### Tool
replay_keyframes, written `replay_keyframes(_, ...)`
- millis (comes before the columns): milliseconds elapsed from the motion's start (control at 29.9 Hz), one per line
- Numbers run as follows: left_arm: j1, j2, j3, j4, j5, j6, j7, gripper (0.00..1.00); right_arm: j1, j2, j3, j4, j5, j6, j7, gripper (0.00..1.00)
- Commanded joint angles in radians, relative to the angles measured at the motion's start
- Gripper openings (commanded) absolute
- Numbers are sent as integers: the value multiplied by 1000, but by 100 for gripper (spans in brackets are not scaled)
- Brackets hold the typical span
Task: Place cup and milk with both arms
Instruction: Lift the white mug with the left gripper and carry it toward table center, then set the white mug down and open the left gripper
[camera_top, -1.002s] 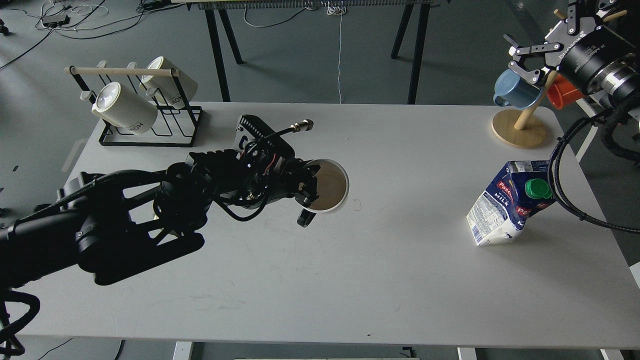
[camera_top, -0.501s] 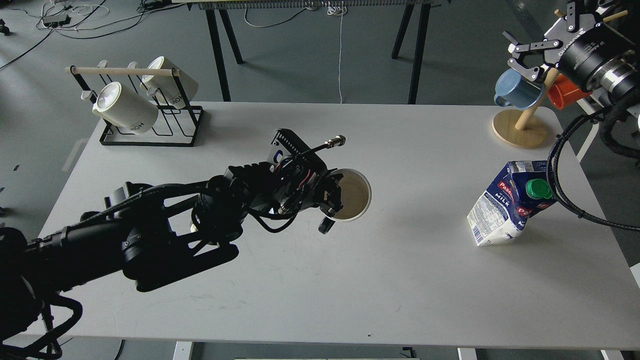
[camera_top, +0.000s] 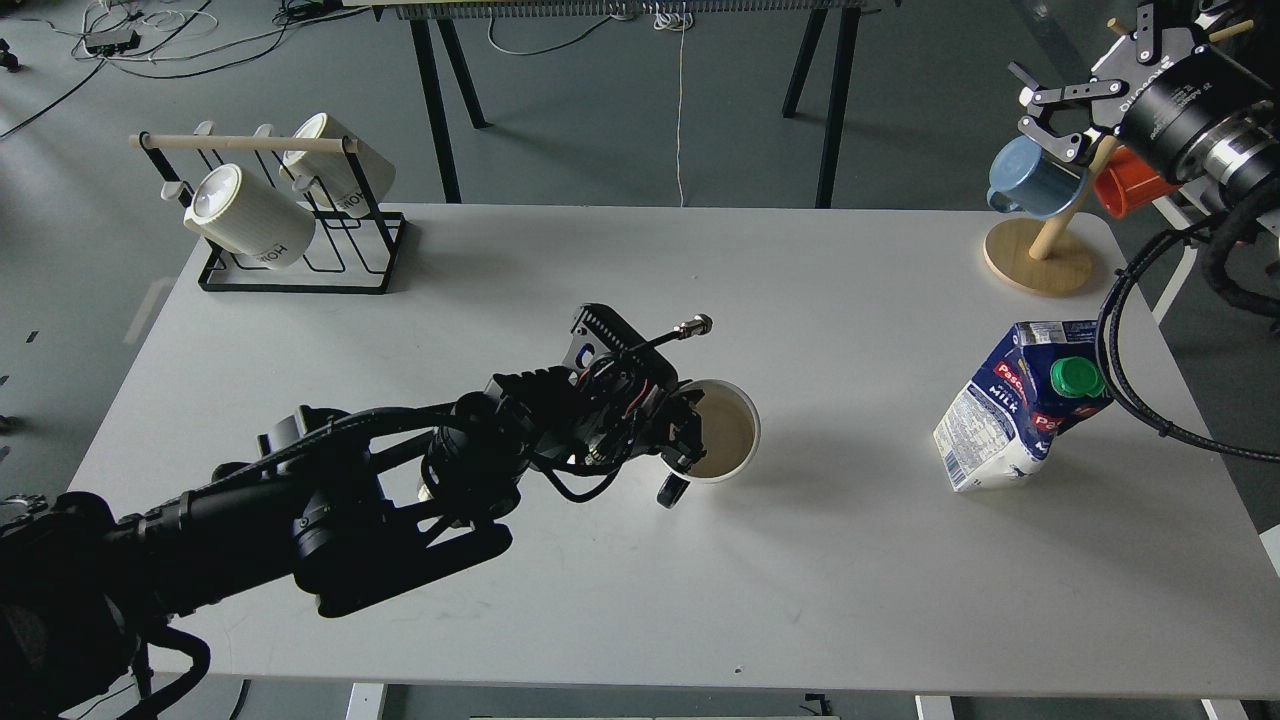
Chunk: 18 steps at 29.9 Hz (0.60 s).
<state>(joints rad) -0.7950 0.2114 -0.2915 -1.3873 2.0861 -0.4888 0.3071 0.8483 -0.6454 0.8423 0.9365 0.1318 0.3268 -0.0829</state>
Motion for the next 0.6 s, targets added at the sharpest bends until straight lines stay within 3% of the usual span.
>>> replay_keyframes(0, 2, -7, 0, 13, 2, 0, 0, 5, -1, 0, 1, -1, 0, 0, 0, 98)
replay_keyframes(234, 7, -10, -1, 16, 2, 0, 1, 20, -2, 1, 0, 1, 0, -8, 0, 98)
replay_keyframes(334, 7, -10, -1, 16, 2, 0, 1, 33, -2, 3, 0, -1, 0, -8, 0, 98)
replay_keyframes(434, 5, -9, -6, 16, 0, 0, 0, 55, -3, 4, -2, 1, 0, -8, 0, 98)
replay_keyframes(568, 0, -1, -14, 13, -1, 0, 0, 97, -2, 9, -2, 1, 0, -9, 0, 98)
